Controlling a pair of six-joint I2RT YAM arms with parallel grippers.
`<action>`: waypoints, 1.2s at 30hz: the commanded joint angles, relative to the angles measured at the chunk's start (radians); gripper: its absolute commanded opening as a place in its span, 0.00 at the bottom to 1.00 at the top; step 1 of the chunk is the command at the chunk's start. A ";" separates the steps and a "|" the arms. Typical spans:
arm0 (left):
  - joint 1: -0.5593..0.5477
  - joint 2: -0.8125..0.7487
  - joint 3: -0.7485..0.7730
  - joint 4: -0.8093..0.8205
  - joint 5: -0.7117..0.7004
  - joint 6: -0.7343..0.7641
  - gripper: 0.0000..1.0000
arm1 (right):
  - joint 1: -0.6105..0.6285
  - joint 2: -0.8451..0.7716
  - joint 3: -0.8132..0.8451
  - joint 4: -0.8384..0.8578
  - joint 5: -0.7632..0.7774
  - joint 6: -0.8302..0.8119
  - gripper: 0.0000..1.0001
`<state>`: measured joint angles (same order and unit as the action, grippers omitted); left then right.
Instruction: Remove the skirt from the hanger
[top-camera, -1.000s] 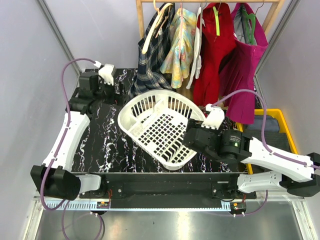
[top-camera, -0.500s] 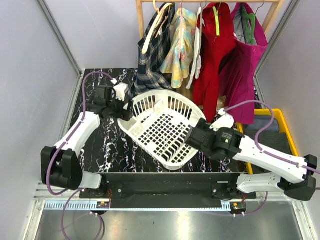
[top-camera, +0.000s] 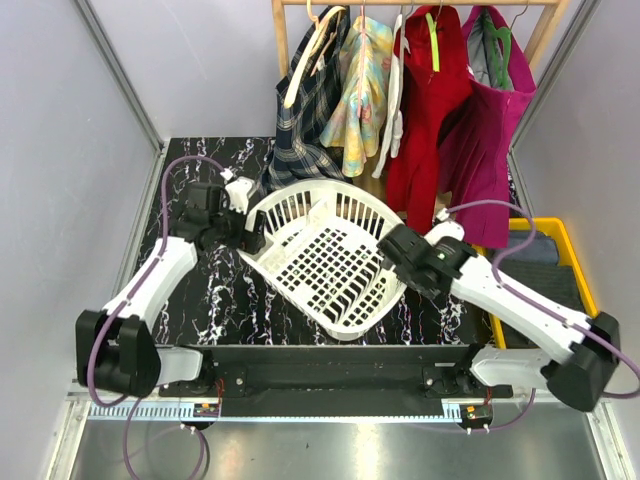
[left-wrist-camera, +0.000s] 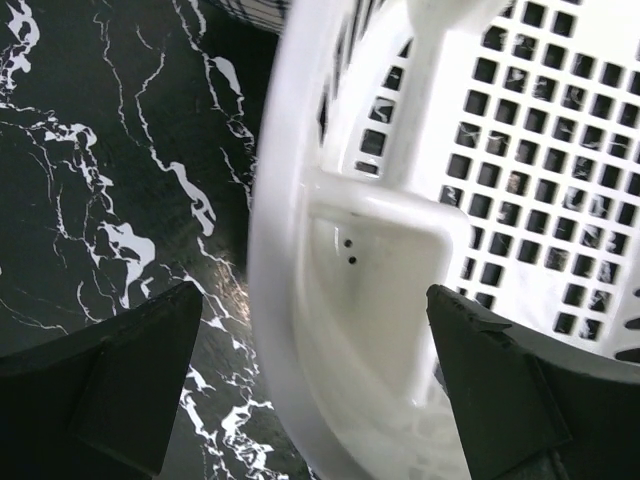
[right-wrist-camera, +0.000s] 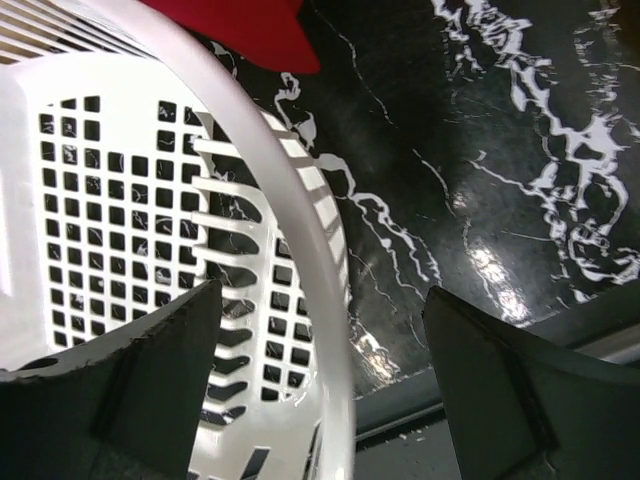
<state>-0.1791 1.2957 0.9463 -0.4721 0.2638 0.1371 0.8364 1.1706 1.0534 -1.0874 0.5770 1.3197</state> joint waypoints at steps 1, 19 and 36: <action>-0.008 -0.102 -0.020 0.007 0.060 -0.030 0.99 | -0.080 0.122 0.040 0.144 -0.078 -0.108 0.88; -0.056 -0.159 -0.124 0.039 0.072 -0.050 0.99 | -0.276 0.172 0.068 0.208 -0.121 -0.246 0.84; -0.141 -0.331 -0.095 -0.138 0.210 -0.113 0.99 | -0.404 0.329 0.174 0.336 -0.207 -0.385 0.78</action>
<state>-0.2874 0.9684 0.7940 -0.5838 0.3828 0.0654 0.4427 1.4506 1.1618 -0.8196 0.3889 0.9710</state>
